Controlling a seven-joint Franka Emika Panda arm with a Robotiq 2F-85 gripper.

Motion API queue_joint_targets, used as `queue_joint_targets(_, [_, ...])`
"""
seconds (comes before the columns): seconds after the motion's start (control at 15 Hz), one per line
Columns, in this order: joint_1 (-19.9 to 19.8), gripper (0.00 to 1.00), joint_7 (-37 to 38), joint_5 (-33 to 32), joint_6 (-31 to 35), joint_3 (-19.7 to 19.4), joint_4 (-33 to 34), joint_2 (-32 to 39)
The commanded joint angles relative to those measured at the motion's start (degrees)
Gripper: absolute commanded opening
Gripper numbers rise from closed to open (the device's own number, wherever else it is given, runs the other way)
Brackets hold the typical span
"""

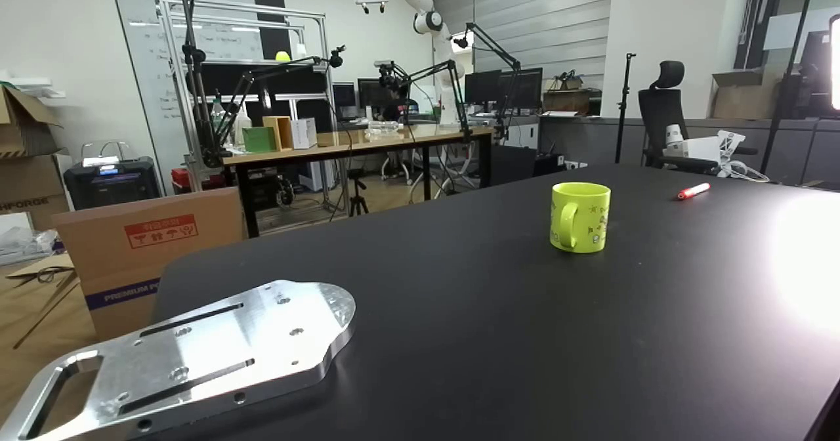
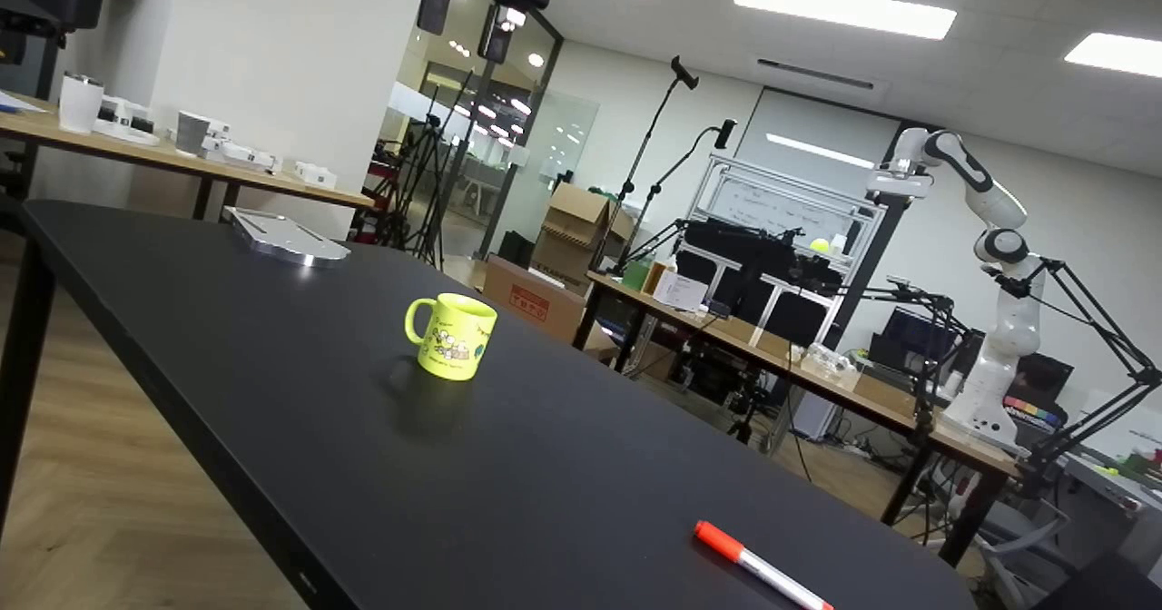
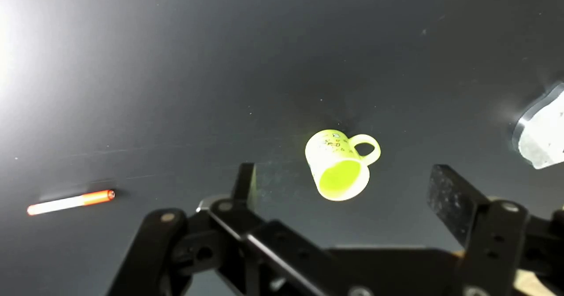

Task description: Put the marker in the cup

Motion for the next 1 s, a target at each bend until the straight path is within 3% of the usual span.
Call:
queue_joint_targets(0.0, [-0.9, 1.00, -0.5, 0.5, 0.0, 0.7, 0.3, 0.4])
queue_joint_targets(0.6, [-0.9, 1.00, -0.6, 0.4, 0.0, 0.9, 0.1, 0.4])
queue_joint_targets(0.93, [-2.4, 1.00, 3.0, 0.4, 6.3, 1.1, 4.4, 8.1])
